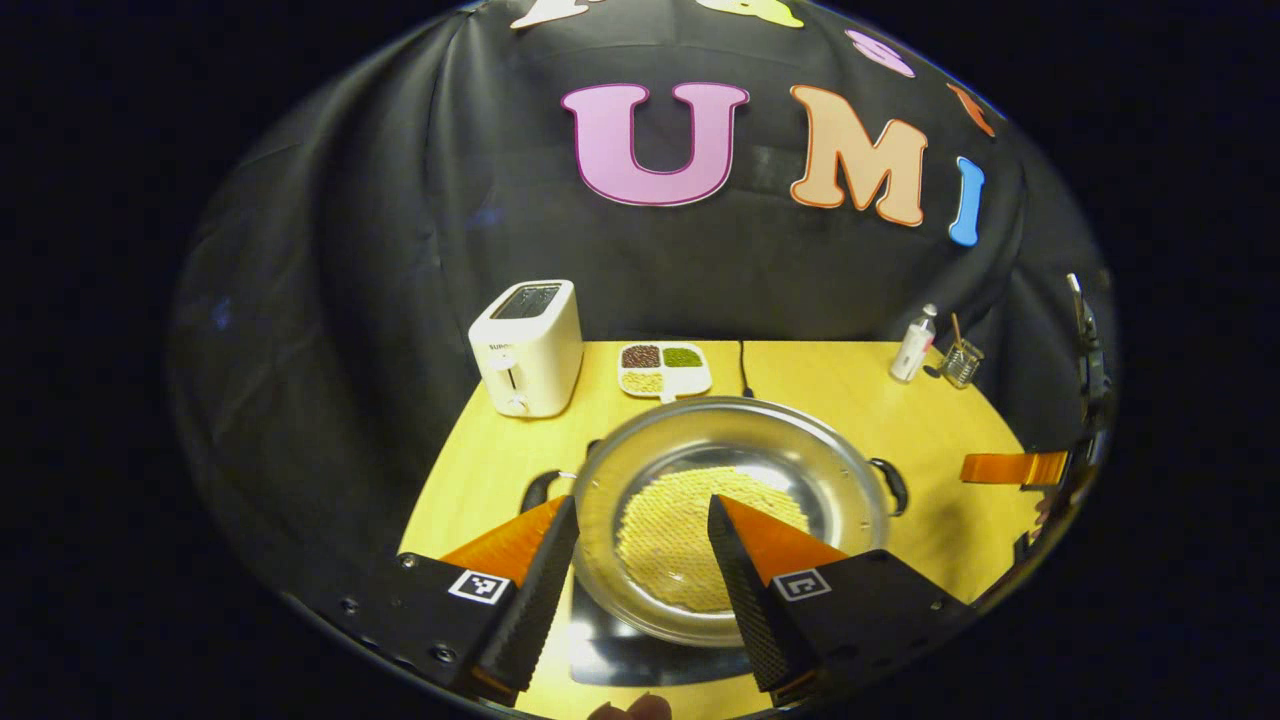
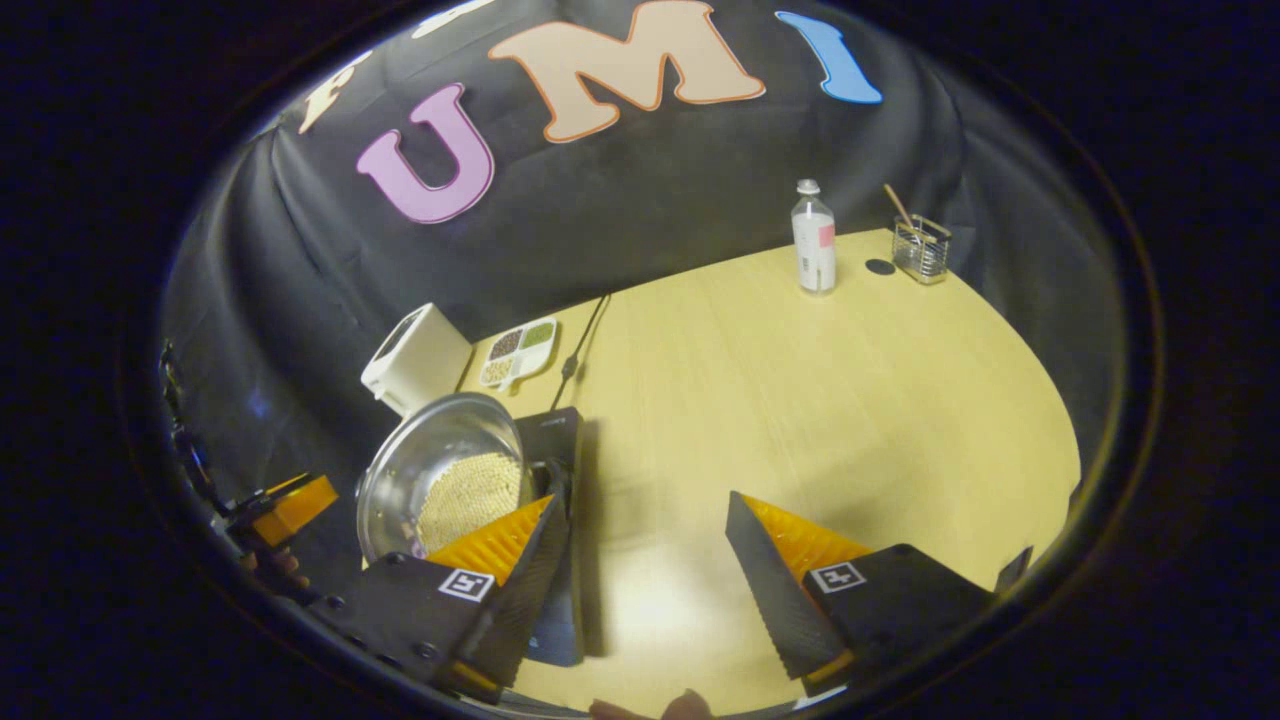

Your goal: First push the handle of the pot to place it horizontally, then grasp the pot with both hands and set it on the induction cooktop.

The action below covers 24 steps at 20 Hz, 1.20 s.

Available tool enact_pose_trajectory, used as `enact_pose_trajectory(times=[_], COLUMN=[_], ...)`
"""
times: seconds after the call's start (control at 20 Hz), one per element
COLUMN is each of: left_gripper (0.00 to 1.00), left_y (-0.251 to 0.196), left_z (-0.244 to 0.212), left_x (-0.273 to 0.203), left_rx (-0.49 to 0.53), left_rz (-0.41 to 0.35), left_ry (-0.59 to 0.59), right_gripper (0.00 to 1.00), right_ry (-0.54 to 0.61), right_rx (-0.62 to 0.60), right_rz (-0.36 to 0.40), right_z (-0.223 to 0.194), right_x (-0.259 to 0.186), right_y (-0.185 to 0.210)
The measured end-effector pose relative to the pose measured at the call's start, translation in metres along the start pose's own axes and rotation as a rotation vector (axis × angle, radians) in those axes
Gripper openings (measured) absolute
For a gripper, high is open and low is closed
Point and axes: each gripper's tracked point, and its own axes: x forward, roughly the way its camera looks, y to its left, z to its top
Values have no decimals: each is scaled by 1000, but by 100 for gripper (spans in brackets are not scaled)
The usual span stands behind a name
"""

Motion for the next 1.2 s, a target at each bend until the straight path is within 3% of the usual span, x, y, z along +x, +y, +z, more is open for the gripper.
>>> enact_pose_trajectory(times=[0.4,0.65,0.7,0.8,0.85,0.9,0.95,1.05,1.1,1.2], left_gripper=[78,78,78,77,78,78,78,77,77,78], left_y=[-126,-185,-195,-215,-223,-233,-243,-251,-248,-260], left_z=[16,77,90,122,132,142,155,177,180,191], left_x=[-92,-153,-163,-184,-194,-203,-215,-236,-246,-265], left_rx=[-24,19,32,42,34,21,8,5,7,-5], left_rz=[37,20,12,-9,-16,-36,-61,-80,-75,-103], left_ry=[-110,-251,-272,-359,-390,-419,-463,-533,-559,-604], right_gripper=[98,98,89,89,97,97,88,89,97,97], right_ry=[-164,-358,-388,-460,-495,-535,-580,-637,-654,-682], right_rx=[-182,-270,-261,-260,-272,-281,-281,-260,-257,-275], right_rz=[101,122,132,158,149,136,135,143,153,155], right_z=[22,89,100,128,141,154,167,186,190,196], right_x=[-100,-171,-185,-217,-234,-250,-266,-302,-316,-338], right_y=[-61,-67,-64,-58,-60,-62,-60,-51,-46,-43])
